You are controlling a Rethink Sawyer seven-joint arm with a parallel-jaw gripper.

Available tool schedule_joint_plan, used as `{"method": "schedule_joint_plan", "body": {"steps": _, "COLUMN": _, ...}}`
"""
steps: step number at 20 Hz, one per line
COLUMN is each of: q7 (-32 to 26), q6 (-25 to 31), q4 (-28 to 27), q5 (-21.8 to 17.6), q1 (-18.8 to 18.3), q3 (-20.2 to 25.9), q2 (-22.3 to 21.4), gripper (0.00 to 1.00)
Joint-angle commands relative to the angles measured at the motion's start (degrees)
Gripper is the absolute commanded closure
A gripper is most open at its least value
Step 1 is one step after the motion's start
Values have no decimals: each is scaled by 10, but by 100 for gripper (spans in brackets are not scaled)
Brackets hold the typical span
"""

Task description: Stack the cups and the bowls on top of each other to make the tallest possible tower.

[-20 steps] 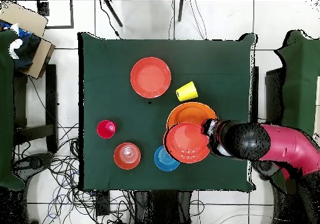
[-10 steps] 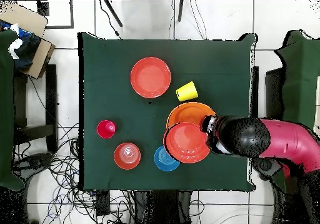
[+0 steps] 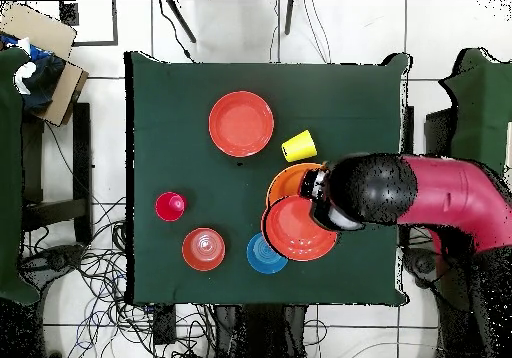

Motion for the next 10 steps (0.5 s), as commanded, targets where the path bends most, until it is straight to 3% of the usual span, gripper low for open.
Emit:
{"method": "schedule_joint_plan", "body": {"steps": 1, "q7": -84, "q6": 95, "q4": -77, "q5": 3, "q1": 59, "q3": 32, "q2": 25, "gripper": 0}}
{"method": "schedule_joint_plan", "body": {"steps": 5, "q7": -51, "q6": 86, "q4": -98, "q5": -1, "q1": 93, "q3": 24, "q2": 54, "gripper": 0}}
{"method": "schedule_joint_plan", "body": {"steps": 10, "q7": -28, "q6": 4, "q4": -106, "q5": -13, "q1": 124, "q3": 11, "q2": 123, "gripper": 0}}
